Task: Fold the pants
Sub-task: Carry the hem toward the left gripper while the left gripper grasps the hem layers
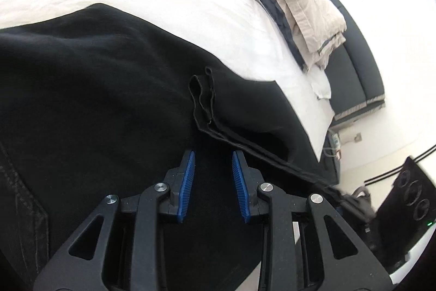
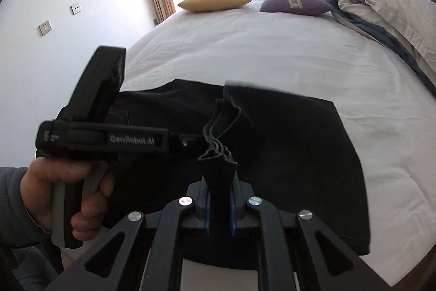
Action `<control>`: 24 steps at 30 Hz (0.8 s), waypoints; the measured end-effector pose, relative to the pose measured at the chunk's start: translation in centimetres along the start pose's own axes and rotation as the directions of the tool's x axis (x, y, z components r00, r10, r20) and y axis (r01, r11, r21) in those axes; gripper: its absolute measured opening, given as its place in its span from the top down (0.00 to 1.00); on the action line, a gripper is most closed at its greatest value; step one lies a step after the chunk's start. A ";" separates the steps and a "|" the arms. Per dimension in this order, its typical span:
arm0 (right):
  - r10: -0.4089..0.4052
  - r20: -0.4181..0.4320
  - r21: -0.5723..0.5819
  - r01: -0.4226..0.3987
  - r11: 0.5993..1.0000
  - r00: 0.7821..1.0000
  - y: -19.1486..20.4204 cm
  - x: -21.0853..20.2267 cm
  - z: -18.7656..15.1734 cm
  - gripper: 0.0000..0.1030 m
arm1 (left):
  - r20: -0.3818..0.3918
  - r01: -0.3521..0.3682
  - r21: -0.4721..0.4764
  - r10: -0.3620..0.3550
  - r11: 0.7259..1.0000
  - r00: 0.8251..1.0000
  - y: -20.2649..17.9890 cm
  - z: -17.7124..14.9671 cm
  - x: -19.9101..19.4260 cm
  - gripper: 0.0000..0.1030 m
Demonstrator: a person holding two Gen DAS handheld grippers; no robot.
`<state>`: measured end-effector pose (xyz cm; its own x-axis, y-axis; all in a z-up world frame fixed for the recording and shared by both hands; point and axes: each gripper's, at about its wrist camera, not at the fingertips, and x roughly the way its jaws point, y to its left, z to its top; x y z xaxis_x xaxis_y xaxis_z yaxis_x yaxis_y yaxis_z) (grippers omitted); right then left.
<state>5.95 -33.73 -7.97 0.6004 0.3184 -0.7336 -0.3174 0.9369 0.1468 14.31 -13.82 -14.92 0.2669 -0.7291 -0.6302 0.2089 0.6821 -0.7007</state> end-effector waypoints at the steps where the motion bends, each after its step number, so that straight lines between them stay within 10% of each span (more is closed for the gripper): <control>1: -0.007 -0.009 0.005 0.007 1.000 1.000 0.2 0.5 -0.3 0.89 | 0.014 0.030 -0.040 -0.030 0.999 0.999 0.6 -0.1 -0.7 0.73; 3: -0.017 -0.017 0.003 0.017 1.000 1.000 0.5 1.0 -0.6 0.89 | 0.020 0.087 -0.111 -0.085 0.990 0.996 1.5 -0.4 -1.6 0.64; 5: -0.041 -0.012 -0.030 0.041 0.999 0.999 1.1 0.9 -0.6 0.89 | 0.030 0.113 -0.165 -0.109 0.980 0.994 1.9 -0.6 -1.9 0.35; 14: -0.104 0.024 -0.195 0.107 0.975 0.994 5.8 0.6 -1.0 0.89 | -0.014 0.208 -0.257 -0.219 0.944 0.976 1.8 -0.4 -0.5 0.26; 17: -0.095 0.027 -0.240 0.098 0.966 0.995 7.7 0.9 -1.1 0.89 | -0.032 0.195 -0.255 -0.210 0.947 0.977 2.3 0.7 -1.4 0.37; 19: -0.089 0.030 -0.260 0.094 0.961 0.996 8.8 1.1 -1.1 0.89 | -0.057 0.147 -0.238 -0.165 0.960 0.985 2.4 1.5 -1.3 0.81; 24: -0.077 0.034 -0.292 0.083 0.953 0.996 10.8 1.4 -1.2 0.89 | -0.070 0.087 -0.192 -0.102 0.978 0.992 3.1 2.3 -2.8 0.88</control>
<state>2.44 -23.31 -8.24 0.6478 0.2503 -0.7195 -0.4664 0.8771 -0.1147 16.36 -9.55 -14.54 0.1776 -0.7971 -0.5772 0.0468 0.5927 -0.8041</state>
